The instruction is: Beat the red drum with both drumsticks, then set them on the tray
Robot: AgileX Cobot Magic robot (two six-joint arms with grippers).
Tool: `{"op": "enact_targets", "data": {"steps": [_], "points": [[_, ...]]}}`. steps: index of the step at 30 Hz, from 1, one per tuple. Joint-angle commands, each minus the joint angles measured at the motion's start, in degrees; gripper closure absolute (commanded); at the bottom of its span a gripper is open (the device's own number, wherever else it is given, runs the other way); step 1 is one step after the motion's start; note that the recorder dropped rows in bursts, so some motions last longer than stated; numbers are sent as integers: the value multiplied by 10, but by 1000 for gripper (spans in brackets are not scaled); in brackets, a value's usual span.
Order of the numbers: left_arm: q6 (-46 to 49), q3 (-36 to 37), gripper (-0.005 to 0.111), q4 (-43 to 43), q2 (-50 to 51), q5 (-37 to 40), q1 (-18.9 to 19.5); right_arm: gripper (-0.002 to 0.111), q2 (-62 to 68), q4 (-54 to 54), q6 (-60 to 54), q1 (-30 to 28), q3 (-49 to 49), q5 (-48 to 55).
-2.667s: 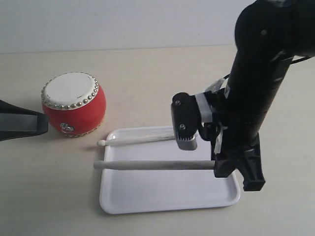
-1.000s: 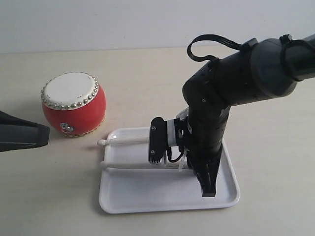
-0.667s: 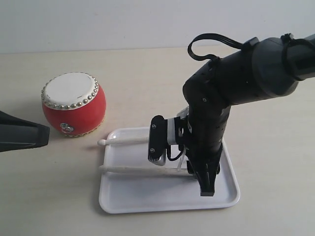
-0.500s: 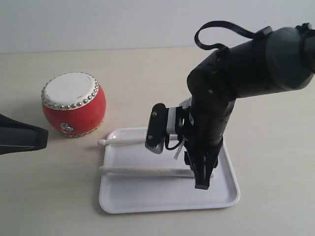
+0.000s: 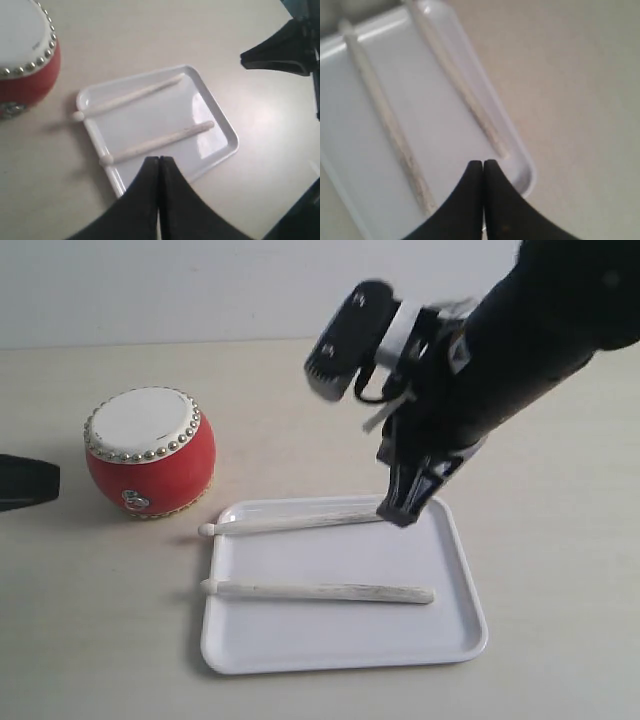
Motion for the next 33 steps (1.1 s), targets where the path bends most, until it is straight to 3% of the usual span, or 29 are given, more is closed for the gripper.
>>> {"op": "enact_targets", "data": {"steps": [1,11,14,24,33], "points": [[5,1,107,2,-46,-57,0,108,-77,42,3,-49,1,-58],[17,51,107,33,-146,-186,0,108,-180,88,1,-105,1,-150],[18,52,107,67,-151,-182,0,108,-185,92,5,-105,1,-162],[18,52,107,70,-151,-182,0,108,-185,167,9,-105,1,-163],[19,52,107,70,-151,-182,0,108,-185,168,9,-105,1,-163]]}}
